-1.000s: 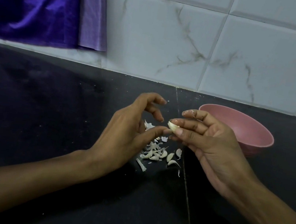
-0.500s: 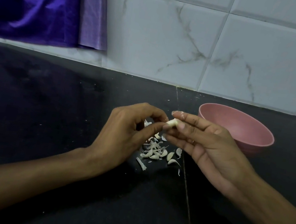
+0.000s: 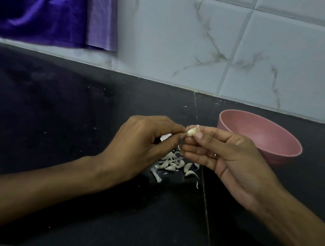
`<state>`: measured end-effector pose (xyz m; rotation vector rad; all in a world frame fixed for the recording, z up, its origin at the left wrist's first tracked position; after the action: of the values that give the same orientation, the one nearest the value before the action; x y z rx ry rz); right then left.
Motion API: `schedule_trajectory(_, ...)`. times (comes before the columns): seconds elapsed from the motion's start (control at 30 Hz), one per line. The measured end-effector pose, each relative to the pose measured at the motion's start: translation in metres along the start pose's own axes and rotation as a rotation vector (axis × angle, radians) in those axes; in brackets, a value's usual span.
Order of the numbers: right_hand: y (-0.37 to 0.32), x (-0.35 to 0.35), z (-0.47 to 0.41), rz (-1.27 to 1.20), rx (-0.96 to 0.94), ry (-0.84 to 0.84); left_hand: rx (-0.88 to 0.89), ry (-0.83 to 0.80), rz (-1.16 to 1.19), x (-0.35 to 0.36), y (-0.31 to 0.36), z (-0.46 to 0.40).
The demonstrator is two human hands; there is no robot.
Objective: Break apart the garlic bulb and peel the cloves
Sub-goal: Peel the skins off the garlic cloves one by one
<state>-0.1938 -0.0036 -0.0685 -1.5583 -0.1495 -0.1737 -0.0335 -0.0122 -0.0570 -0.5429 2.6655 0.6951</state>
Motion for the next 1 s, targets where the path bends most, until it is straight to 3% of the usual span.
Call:
schedule_trajectory(0.67,0.0075,0.0026,0.0033,-0.022,0.021,0.018,0.062,0.028,-0.062,-0.0004,0.0028,0.0049)
schedule_trajectory(1.0,0.0007,0.0063,0.0017,-0.041,0.034,-0.050,-0.215,0.041,0.165,-0.0028,-0.0034,-0.0004)
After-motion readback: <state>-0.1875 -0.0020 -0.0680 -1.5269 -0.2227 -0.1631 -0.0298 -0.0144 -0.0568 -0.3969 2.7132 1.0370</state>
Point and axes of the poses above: each hand's wrist, its own z-axis away from the middle knuckle, its own x-axis out of the palm, y = z × x, the point moved 5 cm from there along -z, towards the middle knuckle, and after that the axes turned 9 degrees about y, right-handed, at the moved point
